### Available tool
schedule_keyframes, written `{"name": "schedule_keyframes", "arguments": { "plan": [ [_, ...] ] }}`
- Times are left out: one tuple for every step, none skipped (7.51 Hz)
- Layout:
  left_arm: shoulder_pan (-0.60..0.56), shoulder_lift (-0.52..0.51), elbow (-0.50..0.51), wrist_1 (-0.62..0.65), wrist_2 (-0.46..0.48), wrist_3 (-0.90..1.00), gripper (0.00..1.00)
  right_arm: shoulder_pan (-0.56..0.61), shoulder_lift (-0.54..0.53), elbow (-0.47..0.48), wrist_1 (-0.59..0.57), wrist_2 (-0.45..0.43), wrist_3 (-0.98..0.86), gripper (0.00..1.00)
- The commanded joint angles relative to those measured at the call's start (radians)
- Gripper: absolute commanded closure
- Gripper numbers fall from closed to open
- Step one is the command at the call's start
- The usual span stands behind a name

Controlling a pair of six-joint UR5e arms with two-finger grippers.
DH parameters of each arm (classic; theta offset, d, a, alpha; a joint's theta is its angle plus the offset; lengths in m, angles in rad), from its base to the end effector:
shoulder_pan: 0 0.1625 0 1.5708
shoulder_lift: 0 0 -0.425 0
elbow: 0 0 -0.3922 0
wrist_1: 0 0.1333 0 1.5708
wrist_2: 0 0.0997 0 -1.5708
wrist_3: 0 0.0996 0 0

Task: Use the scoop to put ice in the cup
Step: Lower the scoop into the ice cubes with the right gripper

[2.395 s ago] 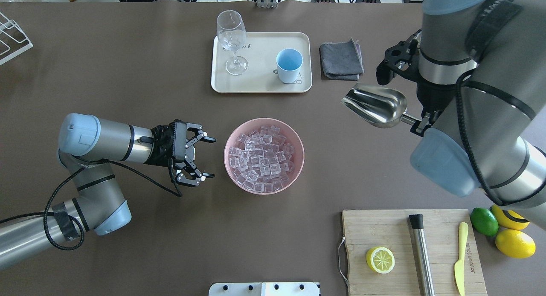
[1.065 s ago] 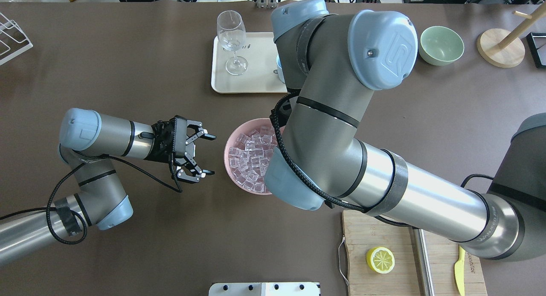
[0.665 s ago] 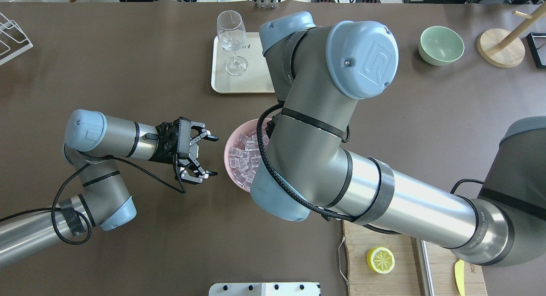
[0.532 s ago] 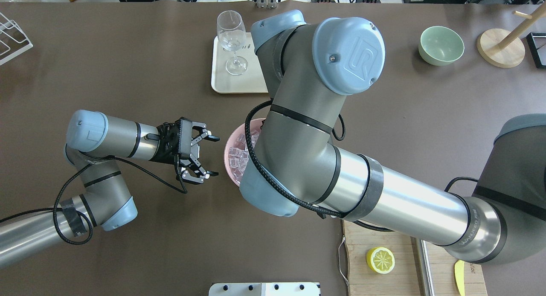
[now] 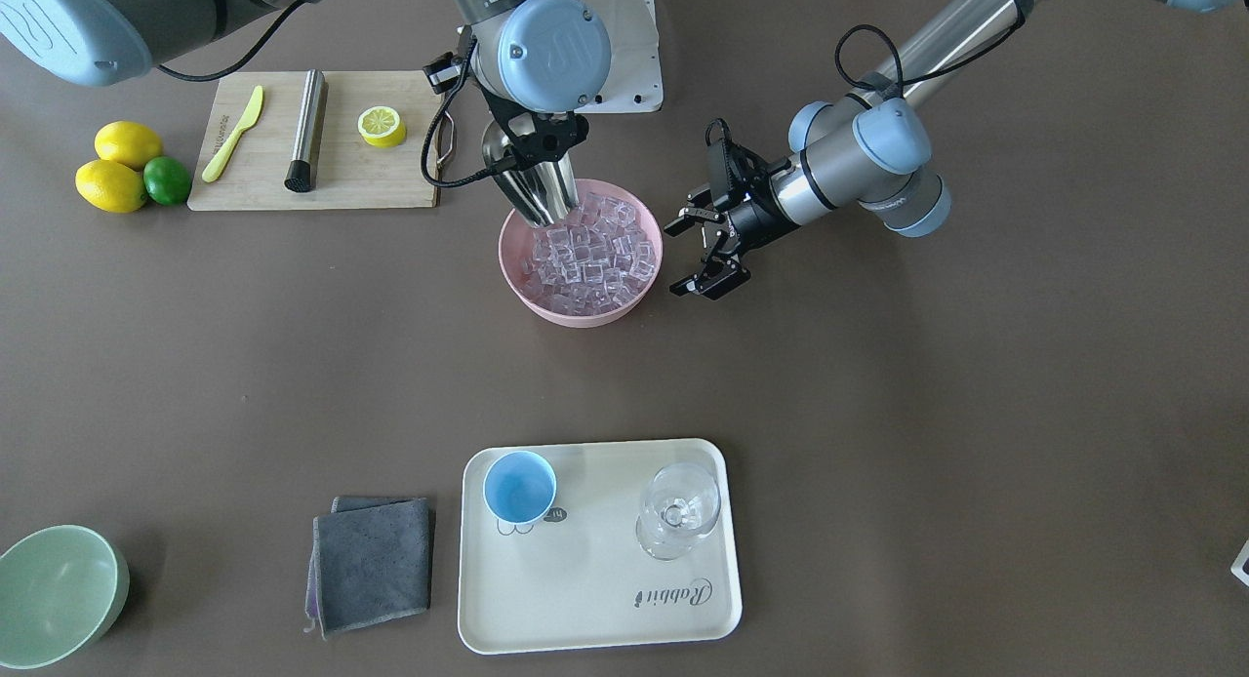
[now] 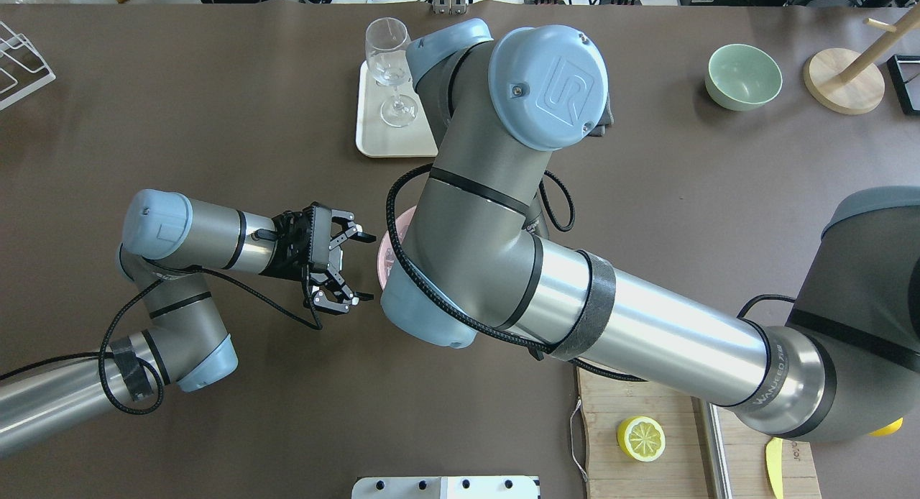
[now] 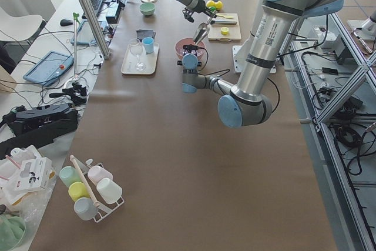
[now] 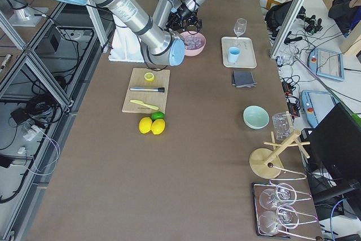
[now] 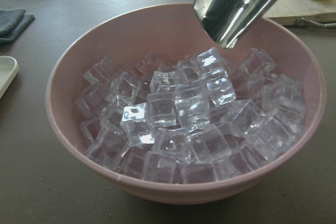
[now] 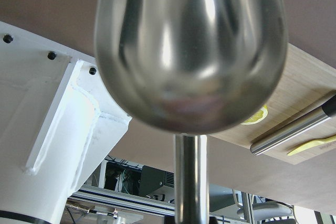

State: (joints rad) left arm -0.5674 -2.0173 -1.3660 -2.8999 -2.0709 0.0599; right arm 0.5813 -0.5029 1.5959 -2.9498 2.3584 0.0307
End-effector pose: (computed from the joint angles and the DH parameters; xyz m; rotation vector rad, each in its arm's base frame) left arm 0.5036 -0.4224 0.3523 1.2826 1.1290 1.2038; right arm -0.4909 -0.3976 0.1146 -0.6357 -0.5656 -0.7898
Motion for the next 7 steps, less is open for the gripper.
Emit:
{"name": "schedule_keyframes", "arguments": {
  "plan": [
    [0.001,0.002,0.001,-0.001,0.002,0.000,0.02,-0.001,0.001,-0.024,0.000,-0.005,-0.003,1.00],
    [0.001,0.003,0.001,-0.001,0.002,0.000,0.02,-0.001,0.003,-0.024,0.001,-0.005,-0.003,1.00],
    [0.001,0.008,0.001,-0.005,0.020,0.000,0.02,-0.001,0.004,-0.024,0.001,-0.005,-0.003,1.00],
    [0.001,0.011,0.001,-0.018,0.032,0.000,0.02,-0.006,0.007,-0.024,0.000,-0.005,-0.003,1.00],
    [0.001,0.012,0.004,-0.025,0.037,0.000,0.02,-0.009,0.007,-0.030,0.000,-0.005,-0.005,1.00],
    [0.001,0.011,0.020,-0.048,0.037,-0.002,0.02,-0.015,0.009,-0.045,0.001,-0.007,-0.005,1.00],
    [0.001,0.011,0.022,-0.050,0.035,-0.002,0.02,-0.024,0.009,-0.071,0.012,-0.007,-0.014,1.00]
  ]
}}
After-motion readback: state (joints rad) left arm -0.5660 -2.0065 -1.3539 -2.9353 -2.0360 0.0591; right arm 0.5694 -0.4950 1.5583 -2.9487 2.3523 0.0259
